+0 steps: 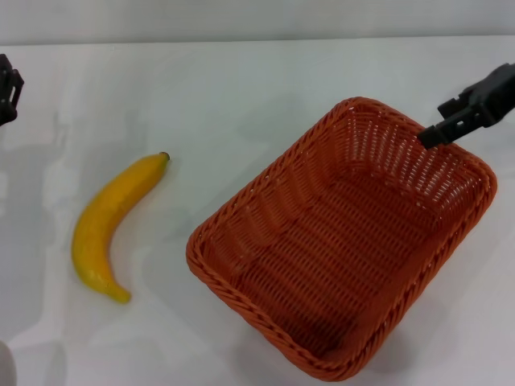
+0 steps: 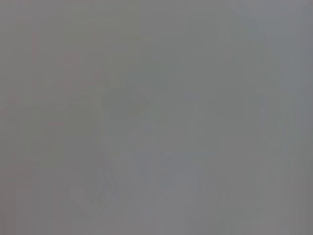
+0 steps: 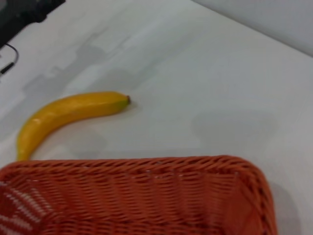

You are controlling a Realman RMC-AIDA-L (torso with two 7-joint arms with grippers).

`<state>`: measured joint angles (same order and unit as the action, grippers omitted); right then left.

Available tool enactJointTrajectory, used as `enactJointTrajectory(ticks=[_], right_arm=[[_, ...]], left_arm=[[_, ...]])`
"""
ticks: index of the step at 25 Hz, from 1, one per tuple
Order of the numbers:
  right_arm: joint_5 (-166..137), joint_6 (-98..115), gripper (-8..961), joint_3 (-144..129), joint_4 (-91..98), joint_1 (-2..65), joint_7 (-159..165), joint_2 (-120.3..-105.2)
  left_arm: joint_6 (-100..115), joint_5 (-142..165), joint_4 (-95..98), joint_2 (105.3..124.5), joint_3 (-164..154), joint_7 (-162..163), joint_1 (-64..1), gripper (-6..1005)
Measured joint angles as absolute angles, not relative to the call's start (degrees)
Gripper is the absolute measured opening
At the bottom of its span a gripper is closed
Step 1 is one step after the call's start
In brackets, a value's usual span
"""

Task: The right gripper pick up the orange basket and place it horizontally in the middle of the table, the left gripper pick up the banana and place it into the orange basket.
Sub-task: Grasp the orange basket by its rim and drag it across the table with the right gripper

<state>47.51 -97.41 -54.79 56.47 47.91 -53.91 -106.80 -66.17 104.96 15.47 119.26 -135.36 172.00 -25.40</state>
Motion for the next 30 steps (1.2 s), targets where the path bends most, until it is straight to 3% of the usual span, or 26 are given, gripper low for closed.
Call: enactJointTrajectory(ticks=[12,30], right_arm=[[40.23,-93.9,753,-54.88,57.19,48.81,-55.7,-110.19],[33.78,-90.47,741,-56.17,56.3,47.9,-57.49,-113.59]], left_arm=[[-66.17,105.12,15.47,119.33,-135.48,172.0,-25.4,839],[-66.18,105.11,15.47,119.36,-135.61,172.0,-25.4,836]])
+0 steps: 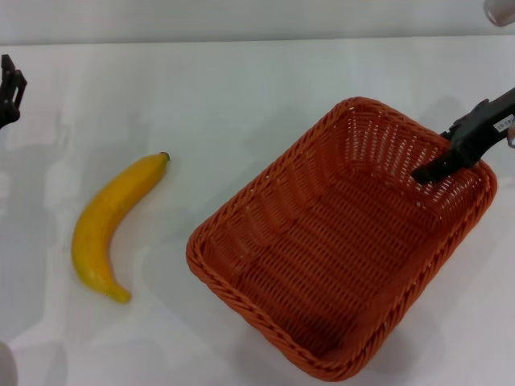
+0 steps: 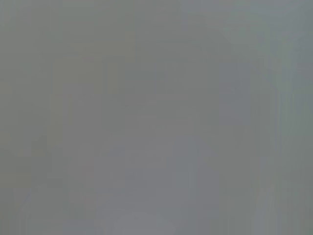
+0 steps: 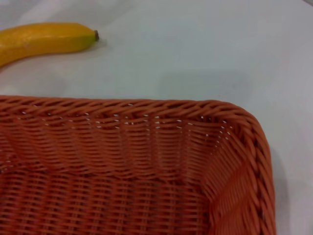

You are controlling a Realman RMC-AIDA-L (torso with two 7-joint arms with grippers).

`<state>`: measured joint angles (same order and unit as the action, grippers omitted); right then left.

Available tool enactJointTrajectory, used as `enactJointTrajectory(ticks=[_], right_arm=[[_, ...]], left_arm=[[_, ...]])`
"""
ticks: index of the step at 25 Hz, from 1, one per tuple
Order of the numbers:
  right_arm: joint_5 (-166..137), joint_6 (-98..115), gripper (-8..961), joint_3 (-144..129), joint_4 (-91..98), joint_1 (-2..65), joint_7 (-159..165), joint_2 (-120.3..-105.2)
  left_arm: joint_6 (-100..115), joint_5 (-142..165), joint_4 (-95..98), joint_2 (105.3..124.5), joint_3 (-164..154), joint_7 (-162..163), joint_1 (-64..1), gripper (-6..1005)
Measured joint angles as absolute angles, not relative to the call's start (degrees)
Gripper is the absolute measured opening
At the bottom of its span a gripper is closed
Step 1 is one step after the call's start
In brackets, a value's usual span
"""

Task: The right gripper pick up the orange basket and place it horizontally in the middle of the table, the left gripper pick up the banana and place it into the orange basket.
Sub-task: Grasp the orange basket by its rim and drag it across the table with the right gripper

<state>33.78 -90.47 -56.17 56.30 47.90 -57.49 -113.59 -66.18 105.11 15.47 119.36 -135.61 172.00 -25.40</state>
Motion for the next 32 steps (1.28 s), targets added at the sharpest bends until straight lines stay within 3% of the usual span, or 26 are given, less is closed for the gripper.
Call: enactJointTrajectory(ticks=[9,18,29,32], right_arm=[[31.03,-89.36,734,-56.52,54.98,47.7,-57.46,-114.62],[30.46,-88.62,728,-56.53,54.83,47.37,-57.01,-114.67],[29.18,-87.58,252,-57.5,56.05,47.34,-56.92,-114.89],[29.15,-87.8,217,-57.38,56.31,47.29,-56.74,-114.86]], left_arm=[[-66.18,105.18,15.47,119.36,-135.62,172.0,-25.38,835],[-66.18,105.21,15.47,119.36,-135.62,172.0,-25.42,833],[-66.18,105.21,15.47,119.36,-135.61,172.0,-25.3,832],[-66.18,105.2,15.47,119.35,-135.61,172.0,-25.33,831]])
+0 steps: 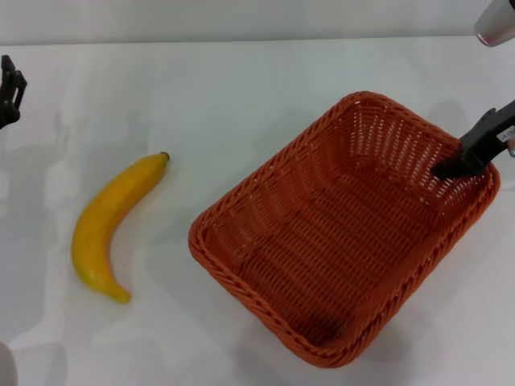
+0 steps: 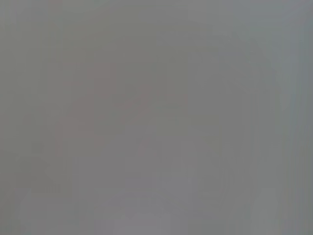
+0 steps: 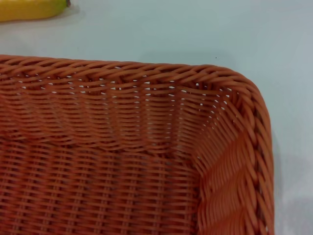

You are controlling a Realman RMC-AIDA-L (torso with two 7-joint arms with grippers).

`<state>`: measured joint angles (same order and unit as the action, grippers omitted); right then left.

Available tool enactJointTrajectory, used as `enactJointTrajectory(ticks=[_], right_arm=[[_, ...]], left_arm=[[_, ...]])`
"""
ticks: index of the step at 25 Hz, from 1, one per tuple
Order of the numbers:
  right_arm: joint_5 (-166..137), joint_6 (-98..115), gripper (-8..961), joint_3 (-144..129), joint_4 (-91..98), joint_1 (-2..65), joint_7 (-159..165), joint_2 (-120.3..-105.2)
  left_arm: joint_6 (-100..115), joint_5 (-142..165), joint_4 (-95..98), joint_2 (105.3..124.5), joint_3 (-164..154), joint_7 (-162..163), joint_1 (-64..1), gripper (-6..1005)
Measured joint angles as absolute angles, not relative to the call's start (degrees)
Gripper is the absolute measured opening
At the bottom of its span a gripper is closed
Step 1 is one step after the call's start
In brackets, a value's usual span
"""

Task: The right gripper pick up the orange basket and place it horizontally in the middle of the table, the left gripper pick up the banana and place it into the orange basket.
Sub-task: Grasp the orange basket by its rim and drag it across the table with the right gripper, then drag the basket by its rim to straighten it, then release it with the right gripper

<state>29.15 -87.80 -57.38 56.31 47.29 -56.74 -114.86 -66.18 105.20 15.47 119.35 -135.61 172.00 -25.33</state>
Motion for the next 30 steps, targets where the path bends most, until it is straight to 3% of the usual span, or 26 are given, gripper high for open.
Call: enactJointTrajectory(ticks=[8,21,30], right_arm=[[29.09,-89.55,178,-57.14,58.06,47.33,-54.26,-114.16],[31.03,-99.46,149,-40.26,55.19,50.68,-50.47,-109.55],[39.78,-100.84,144,-36.48,47.9,48.44,-46.85,-106.31]], left_arm=[[-66.18,105.2,15.47,119.36,-135.61,172.0,-25.38,830],[-66.18,105.2,15.56,119.35,-135.61,172.0,-25.68,828],[-65.16,105.26,15.52,119.35,-135.67,171.94,-26.71,826]])
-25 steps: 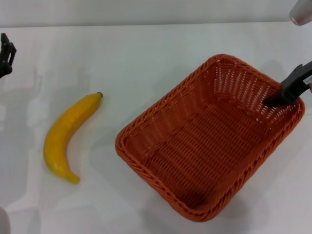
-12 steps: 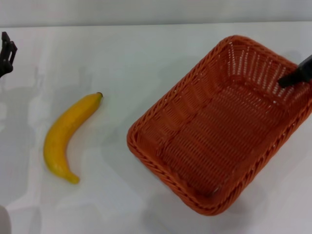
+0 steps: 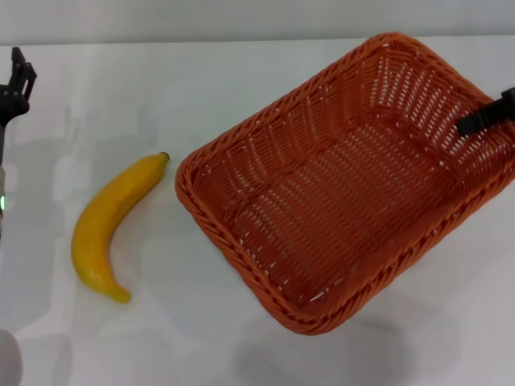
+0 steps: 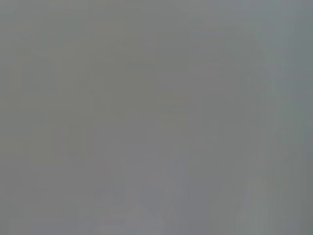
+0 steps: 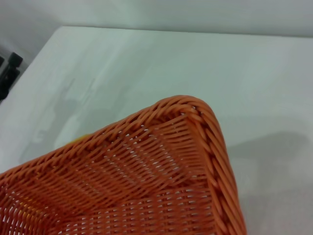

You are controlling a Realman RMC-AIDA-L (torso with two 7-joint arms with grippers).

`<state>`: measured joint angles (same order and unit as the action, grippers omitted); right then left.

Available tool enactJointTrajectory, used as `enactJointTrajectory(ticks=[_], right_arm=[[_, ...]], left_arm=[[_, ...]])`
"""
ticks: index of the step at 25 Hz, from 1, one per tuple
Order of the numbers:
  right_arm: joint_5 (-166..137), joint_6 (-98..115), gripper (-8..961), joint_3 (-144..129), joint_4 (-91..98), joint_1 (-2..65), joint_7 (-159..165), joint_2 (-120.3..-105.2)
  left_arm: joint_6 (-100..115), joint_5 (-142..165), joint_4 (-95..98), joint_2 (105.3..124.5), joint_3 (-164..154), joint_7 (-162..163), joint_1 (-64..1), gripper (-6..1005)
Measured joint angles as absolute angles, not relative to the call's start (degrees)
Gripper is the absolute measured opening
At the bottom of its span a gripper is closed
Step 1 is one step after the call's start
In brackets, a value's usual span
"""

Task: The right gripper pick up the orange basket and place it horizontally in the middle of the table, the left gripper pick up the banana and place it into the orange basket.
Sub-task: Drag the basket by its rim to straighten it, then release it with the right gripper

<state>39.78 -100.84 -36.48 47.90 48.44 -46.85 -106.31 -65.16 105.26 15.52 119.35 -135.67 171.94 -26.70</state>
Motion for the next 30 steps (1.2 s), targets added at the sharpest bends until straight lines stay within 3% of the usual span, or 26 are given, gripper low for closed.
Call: enactJointTrajectory(ticks=[11,30], right_arm=[[41.98,-98.25,145,-30.5,44.52,44.87,-45.36,-106.49],[52.19,-92.68,144,-29.46,45.17,36.16,-45.35,-111.26]], left_arm=[[-64.66,105.3,15.47,119.25,-135.71,171.91,-26.98,825],[-65.08,104.99,15.38,119.27,-135.29,171.12,-26.69,822]])
